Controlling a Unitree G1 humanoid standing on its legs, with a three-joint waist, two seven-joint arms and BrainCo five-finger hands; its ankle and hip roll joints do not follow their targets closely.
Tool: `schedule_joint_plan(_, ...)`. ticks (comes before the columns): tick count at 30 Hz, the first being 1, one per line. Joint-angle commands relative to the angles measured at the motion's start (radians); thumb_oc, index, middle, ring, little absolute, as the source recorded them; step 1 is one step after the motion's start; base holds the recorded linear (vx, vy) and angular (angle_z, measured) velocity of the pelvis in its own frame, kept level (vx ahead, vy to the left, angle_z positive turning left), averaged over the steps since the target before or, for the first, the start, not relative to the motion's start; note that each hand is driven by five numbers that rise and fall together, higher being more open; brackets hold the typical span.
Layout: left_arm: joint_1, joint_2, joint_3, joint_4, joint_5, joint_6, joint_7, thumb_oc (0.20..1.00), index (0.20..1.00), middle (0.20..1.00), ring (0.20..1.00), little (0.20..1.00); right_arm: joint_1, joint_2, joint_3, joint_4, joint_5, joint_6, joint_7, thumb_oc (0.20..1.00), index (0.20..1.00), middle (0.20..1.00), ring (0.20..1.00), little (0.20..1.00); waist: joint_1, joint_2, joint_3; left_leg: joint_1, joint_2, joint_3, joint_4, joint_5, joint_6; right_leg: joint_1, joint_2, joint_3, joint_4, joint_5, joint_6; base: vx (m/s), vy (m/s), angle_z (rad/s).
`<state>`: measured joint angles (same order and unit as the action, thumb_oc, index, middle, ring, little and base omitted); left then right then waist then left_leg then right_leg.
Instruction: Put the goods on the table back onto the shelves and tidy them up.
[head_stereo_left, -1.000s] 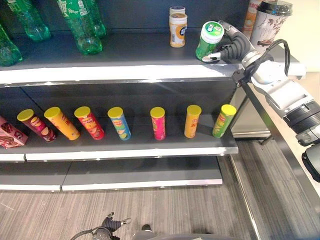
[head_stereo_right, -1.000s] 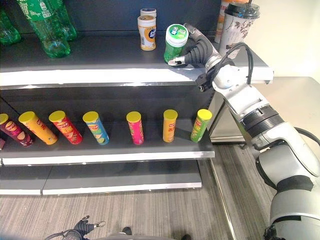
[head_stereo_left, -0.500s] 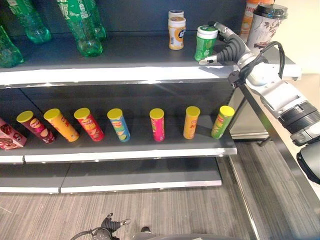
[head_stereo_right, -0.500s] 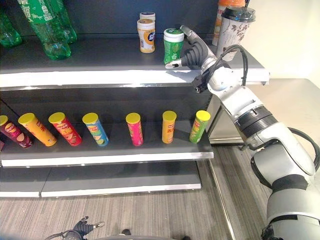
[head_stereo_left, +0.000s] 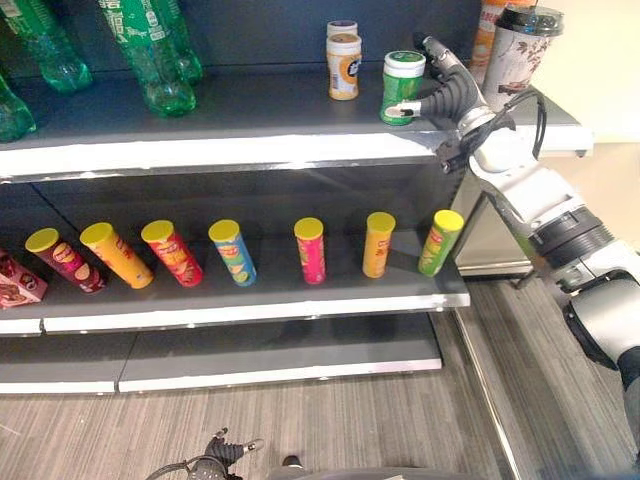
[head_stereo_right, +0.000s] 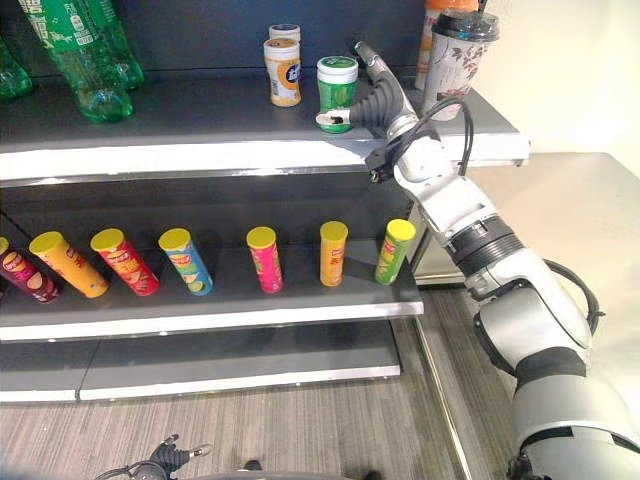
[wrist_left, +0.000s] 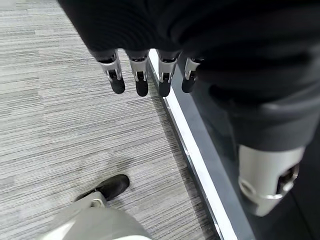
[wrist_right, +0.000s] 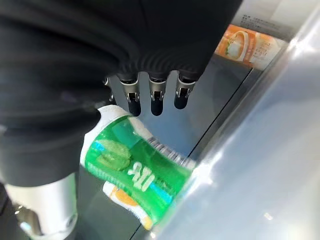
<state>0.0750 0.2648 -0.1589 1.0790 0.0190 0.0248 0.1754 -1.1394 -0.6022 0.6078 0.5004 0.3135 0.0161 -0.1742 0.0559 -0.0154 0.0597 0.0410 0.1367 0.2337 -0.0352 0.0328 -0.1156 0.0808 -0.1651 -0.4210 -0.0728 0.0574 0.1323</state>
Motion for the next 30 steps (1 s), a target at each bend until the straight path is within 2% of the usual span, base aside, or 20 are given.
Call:
schedule_joint_plan(1,-0.063,0.028,-0.049,0.053,-0.023,-0.001,0.031,1.000,1.000,1.000,1.000,1.000,-0.050,0.028,-0.022,0.042,0.001,-0.013,-0.042,1.000,1.000,1.000,1.000,1.000,0.019,-0.027,0.005,0.021,0.009,0.004,-0.007,-0.045,-0.046,-0.030,-0.064,0.046,0.030,-0.036,0.105,0.00,0.000,0.00)
schedule_joint_plan(10,-0.059,0.023,-0.046,0.052,-0.025,0.002,0.039,1.000,1.000,1.000,1.000,1.000,-0.020,0.079,-0.043,0.047,0.013,-0.006,-0.052,1.000,1.000,1.000,1.000,1.000,0.029,-0.027,0.008,0.021,0.006,0.001,-0.003,-0.047,-0.044,-0.027,-0.069,0.041,0.030,-0.033,0.107,0.00,0.000,0.00)
schedule_joint_plan(30,-0.052,0.022,-0.032,0.054,-0.026,0.004,0.046,1.000,1.000,1.000,1.000,1.000,0.011,0.116,-0.065,0.013,0.016,-0.004,-0.061,1.000,1.000,1.000,1.000,1.000,0.053,-0.031,0.017,0.006,-0.013,-0.004,0.003,-0.054,-0.031,-0.040,-0.088,0.038,0.033,-0.017,0.115,0.00,0.000,0.00)
